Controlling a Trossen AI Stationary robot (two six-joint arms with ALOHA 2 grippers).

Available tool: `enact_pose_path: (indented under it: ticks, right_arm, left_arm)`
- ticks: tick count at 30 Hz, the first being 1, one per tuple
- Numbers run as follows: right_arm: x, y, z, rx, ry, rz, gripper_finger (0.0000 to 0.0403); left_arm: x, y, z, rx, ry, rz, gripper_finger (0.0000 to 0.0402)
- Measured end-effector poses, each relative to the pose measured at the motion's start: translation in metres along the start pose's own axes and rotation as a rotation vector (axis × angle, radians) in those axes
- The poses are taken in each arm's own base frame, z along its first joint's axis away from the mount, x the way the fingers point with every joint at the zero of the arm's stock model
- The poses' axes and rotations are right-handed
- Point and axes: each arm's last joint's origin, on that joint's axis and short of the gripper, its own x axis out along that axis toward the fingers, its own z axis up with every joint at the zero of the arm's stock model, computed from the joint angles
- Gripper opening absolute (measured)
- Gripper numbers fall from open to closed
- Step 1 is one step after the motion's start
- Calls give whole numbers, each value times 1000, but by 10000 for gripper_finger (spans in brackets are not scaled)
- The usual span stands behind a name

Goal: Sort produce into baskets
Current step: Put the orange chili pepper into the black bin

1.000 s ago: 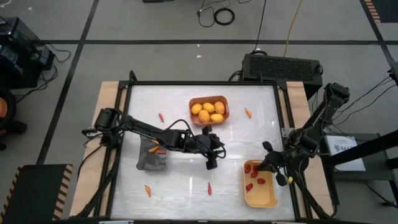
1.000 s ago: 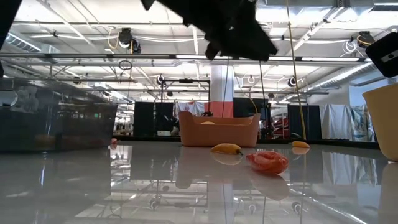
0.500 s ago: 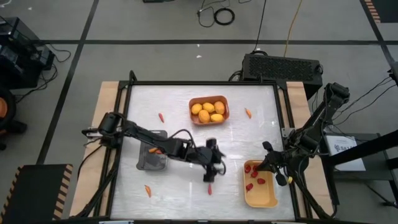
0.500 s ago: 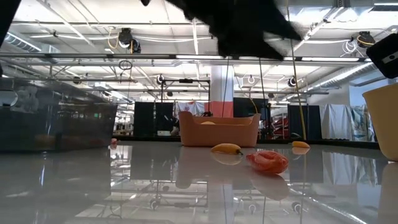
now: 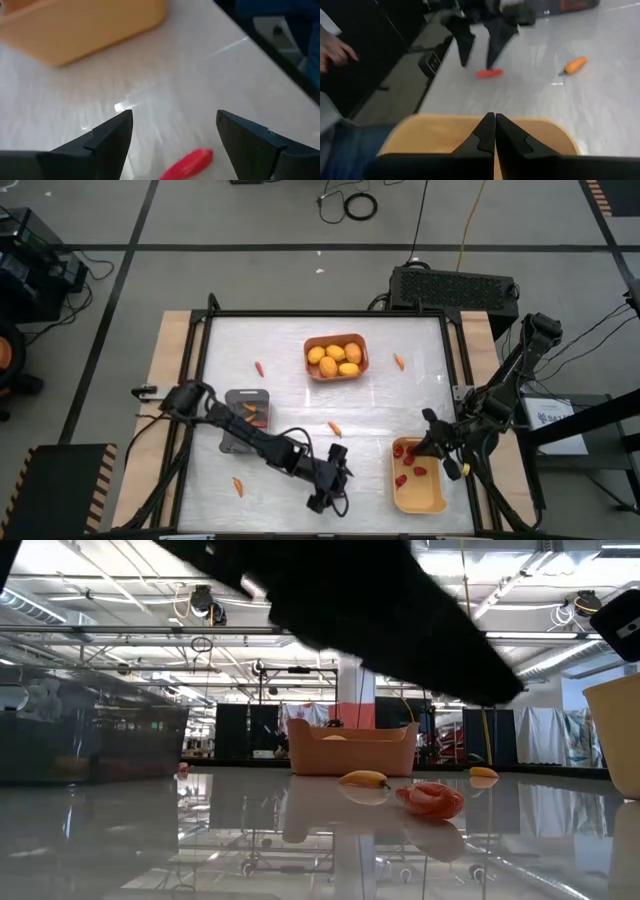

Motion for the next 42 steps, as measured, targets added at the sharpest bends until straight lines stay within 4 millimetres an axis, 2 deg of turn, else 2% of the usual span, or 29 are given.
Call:
enact_pose_path:
  ticks: [9, 16, 22, 29, 42]
  right_arm:
    - [0, 3, 5, 10, -47, 20, 4]
    - [1, 1, 6, -6, -69, -15, 4]
    - [3, -3, 8, -30, -79, -44, 4]
    - [4, -6, 11, -45, -85, -68, 4]
    - [6, -10, 13, -72, -94, -100, 4]
  left_arm:
    - [0, -1, -16, 12, 155, -35, 294]
    - [1, 11, -20, 53, 178, -27, 294]
    - [4, 12, -26, 52, 205, -101, 294]
    - [5, 15, -29, 47, 215, -104, 290]
    - [5, 14, -29, 50, 217, -130, 180]
